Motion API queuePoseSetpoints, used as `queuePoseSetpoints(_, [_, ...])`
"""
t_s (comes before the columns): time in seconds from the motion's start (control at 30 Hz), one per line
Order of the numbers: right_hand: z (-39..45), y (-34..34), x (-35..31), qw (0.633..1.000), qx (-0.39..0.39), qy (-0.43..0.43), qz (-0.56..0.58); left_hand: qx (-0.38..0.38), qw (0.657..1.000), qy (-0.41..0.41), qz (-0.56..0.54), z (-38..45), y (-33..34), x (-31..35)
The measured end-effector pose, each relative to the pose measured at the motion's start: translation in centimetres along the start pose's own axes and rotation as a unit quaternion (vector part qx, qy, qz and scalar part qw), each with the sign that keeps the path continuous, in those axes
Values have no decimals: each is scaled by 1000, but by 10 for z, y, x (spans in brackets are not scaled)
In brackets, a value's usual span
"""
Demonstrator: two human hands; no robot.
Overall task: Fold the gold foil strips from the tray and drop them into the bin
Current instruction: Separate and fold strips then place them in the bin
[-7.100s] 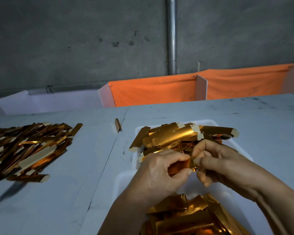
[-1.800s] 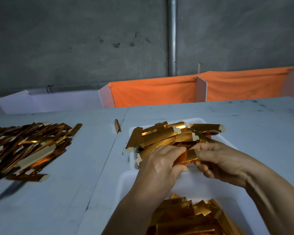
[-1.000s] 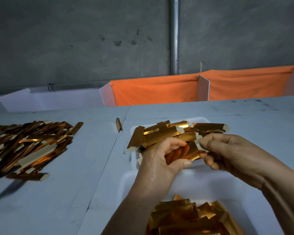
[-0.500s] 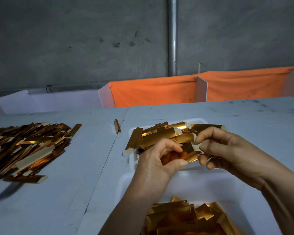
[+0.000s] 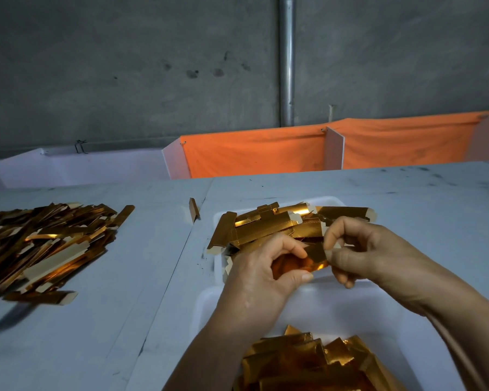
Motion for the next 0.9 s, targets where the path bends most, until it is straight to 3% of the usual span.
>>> queuePoseSetpoints(0.13, [3, 0, 11, 999, 22, 30, -15, -13, 999, 5, 48, -1, 5, 1])
queuePoseSetpoints(0.33, [2, 2, 19, 978, -4, 76, 192, 11, 1000, -1, 17, -1, -3, 0])
queuePoseSetpoints(0.47, [4, 7, 29, 960, -8, 110, 256, 3, 1000, 6, 17, -1, -2, 1])
queuePoseSetpoints(0.9, [3, 8, 30, 971, -18, 127, 201, -13, 999, 20, 34, -1, 1, 0])
Point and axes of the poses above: each hand's wrist, its own z-axis towards the middle knuckle, its own y-axis out of the palm, x = y × z, the point moved 9 cm from there along z, towards the middle knuckle, and after that the axes turned 5 degrees about z, right-handed, at the moved point
